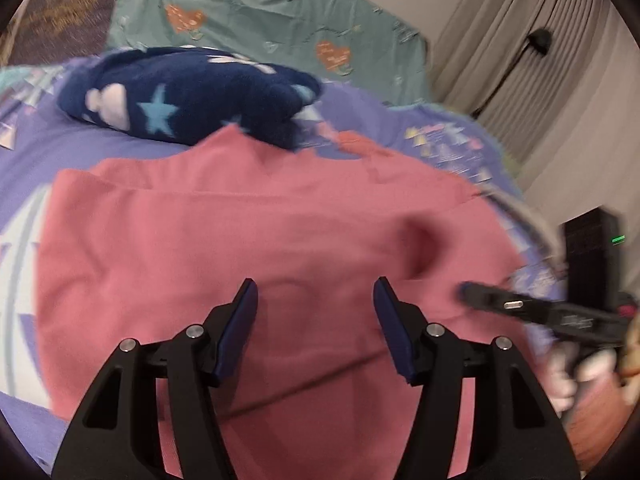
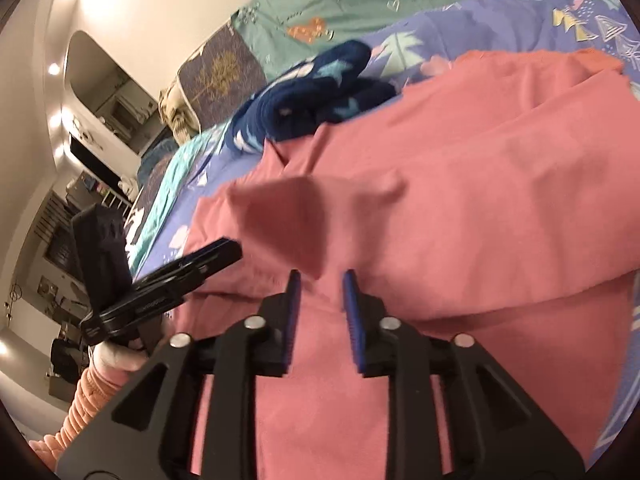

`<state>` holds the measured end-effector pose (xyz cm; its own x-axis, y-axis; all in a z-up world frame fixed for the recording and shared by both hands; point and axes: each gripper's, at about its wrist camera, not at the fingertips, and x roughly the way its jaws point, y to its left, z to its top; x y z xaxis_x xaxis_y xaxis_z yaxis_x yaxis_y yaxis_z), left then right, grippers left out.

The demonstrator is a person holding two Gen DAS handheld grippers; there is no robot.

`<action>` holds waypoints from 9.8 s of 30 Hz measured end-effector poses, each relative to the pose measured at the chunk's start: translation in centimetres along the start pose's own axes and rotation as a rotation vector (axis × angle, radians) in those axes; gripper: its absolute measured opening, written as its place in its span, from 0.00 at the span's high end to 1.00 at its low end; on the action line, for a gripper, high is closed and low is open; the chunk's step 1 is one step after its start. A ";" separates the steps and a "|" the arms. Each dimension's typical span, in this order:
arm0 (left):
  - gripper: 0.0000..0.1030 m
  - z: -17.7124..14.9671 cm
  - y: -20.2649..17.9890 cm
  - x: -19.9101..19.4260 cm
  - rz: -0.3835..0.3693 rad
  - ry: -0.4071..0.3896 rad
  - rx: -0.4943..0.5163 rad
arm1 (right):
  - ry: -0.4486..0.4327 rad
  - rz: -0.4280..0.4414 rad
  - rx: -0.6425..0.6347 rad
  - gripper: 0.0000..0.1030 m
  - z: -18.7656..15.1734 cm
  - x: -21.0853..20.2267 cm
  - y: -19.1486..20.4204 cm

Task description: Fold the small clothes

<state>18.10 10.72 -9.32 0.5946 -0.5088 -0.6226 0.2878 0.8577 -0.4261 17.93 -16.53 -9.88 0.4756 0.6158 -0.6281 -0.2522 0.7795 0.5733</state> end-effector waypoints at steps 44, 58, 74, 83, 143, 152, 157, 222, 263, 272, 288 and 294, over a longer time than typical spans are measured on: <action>0.97 4.2 6.8 -6.6 0.366 -0.017 -0.047 | -0.157 0.032 0.207 0.65 -1.1 -1.1 -5.0; 0.80 -0.1 4.6 -2.1 0.386 0.128 0.069 | -0.159 -0.102 0.209 0.93 -1.0 -2.4 -5.2; 0.79 -1.3 4.0 -2.1 0.424 0.048 0.125 | -0.168 -0.321 0.074 0.89 0.1 -4.0 -2.8; 0.79 -1.3 4.5 -2.6 0.387 0.038 0.091 | -0.186 -0.456 0.163 0.94 -0.7 -5.8 -5.9; 0.65 -9.1 3.7 -11.5 0.321 0.085 0.085 | -0.139 -0.357 0.020 0.81 -1.4 -7.7 -5.3; 0.64 -13.9 0.7 -13.1 0.217 0.118 0.089 | -0.114 -0.346 0.018 0.74 -7.3 -13.6 -5.9; 0.64 -16.1 -0.7 -14.2 0.175 0.140 0.104 | -0.053 -0.292 0.031 0.71 -11.6 -15.6 -6.3; 0.98 -17.4 -9.0 -31.5 -0.052 -0.287 0.009 | -0.459 0.181 0.007 0.96 -17.6 -35.6 -0.4; 1.00 -3.5 2.3 -14.5 0.136 -0.103 -0.082 | -0.187 -0.141 0.023 0.97 0.4 -12.9 -6.2; 0.58 1.3 7.1 -11.2 0.281 -0.154 -0.212 | -0.254 -0.212 0.200 0.81 5.2 -13.1 -9.7; 0.99 0.8 7.0 -7.7 0.271 -0.059 -0.074 | -0.009 -0.229 0.009 0.98 6.5 -4.7 -9.0; 0.98 2.2 4.1 -11.0 0.271 -0.179 0.026 | -0.239 -0.171 0.027 0.98 6.6 -10.8 -7.7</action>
<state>14.34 19.99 -2.77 0.7740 -0.2428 -0.5847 0.1189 0.9629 -0.2424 20.29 -29.98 -4.04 0.6948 0.4286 -0.5775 -0.1297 0.8645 0.4855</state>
